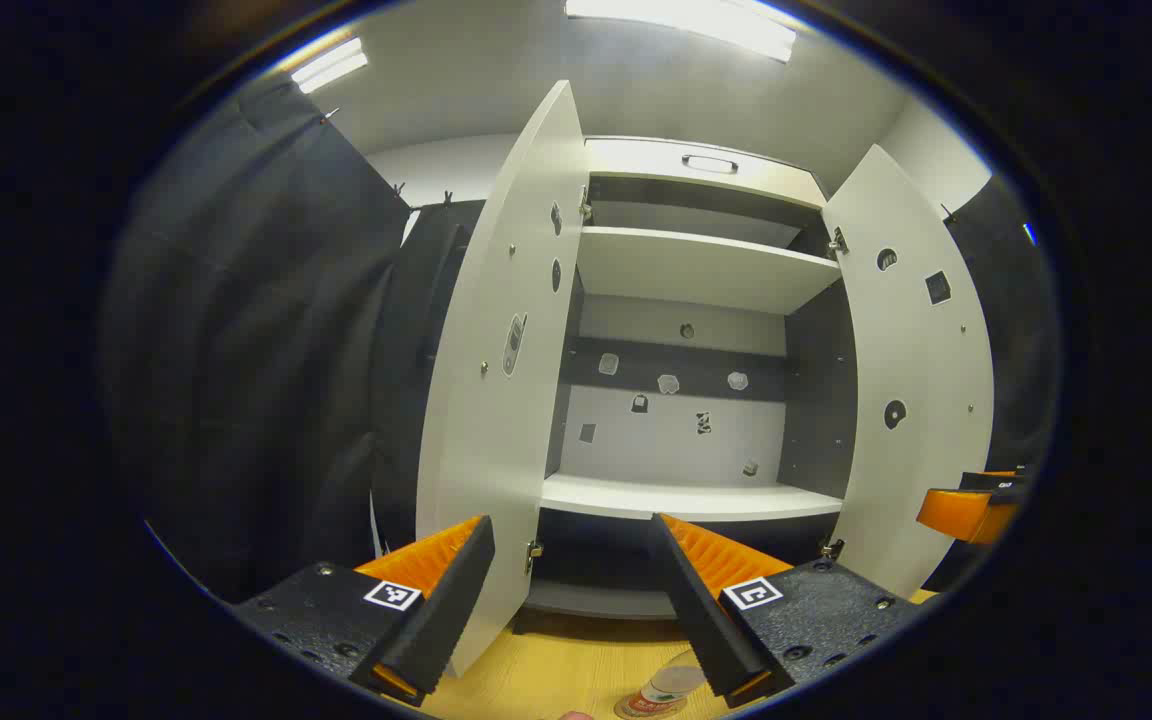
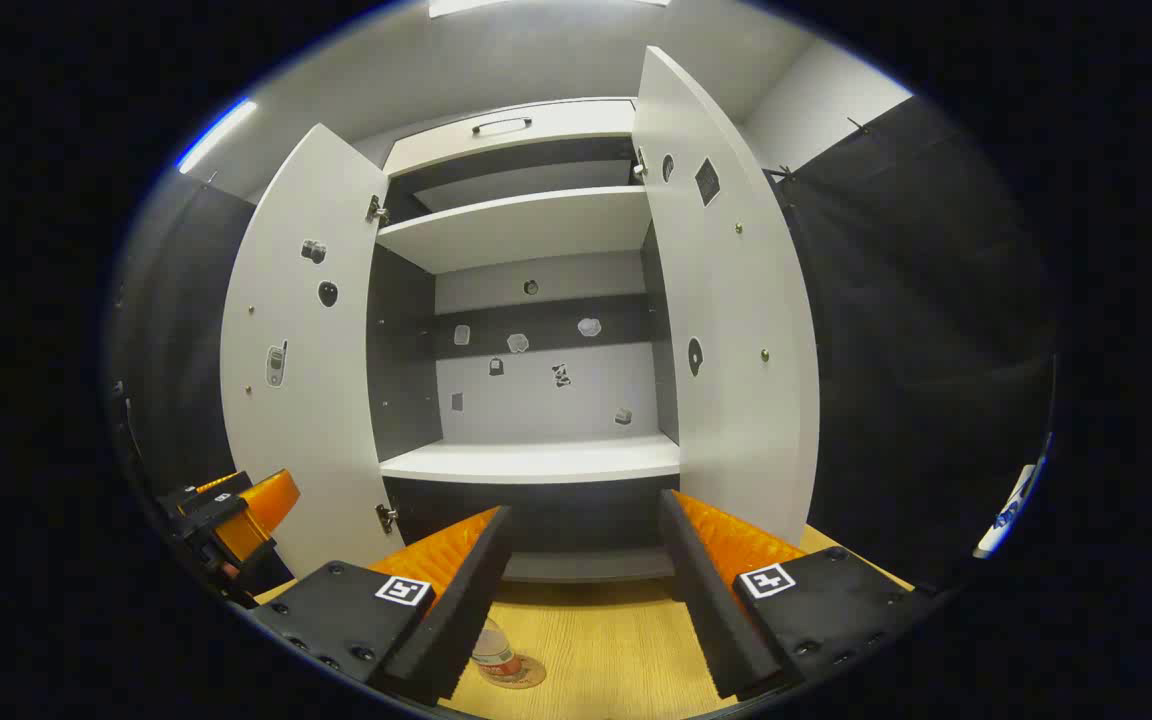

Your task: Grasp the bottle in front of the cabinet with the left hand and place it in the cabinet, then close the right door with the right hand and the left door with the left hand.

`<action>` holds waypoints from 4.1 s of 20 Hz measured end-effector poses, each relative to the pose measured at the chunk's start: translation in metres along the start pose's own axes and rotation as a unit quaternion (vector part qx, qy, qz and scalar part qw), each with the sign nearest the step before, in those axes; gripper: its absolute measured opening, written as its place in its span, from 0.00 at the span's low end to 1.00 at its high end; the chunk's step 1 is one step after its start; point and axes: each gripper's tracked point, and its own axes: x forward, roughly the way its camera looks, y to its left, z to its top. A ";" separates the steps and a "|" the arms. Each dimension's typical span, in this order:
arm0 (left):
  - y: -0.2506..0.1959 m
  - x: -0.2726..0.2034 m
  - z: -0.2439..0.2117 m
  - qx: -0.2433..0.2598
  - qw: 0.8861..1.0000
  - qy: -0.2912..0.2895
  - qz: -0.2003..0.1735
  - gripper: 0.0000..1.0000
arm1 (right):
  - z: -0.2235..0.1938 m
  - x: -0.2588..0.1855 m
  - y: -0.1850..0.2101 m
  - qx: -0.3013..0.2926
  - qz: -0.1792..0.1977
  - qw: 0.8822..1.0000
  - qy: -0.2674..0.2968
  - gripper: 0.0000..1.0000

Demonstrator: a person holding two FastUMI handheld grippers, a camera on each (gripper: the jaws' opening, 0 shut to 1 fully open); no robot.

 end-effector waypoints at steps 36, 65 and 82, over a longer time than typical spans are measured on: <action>-0.119 0.012 -0.130 -0.018 0.978 0.094 -0.186 0.95 | -0.013 -0.006 -0.016 -0.026 -0.021 0.999 0.013 0.97; -0.079 0.036 -0.038 -0.001 0.984 0.067 -0.168 0.71 | -0.032 0.008 -0.016 -0.014 -0.017 0.999 0.040 0.96; -0.190 0.278 0.048 0.007 0.969 0.104 -0.224 0.71 | 0.003 -0.048 -0.065 -0.016 -0.106 0.994 0.001 0.96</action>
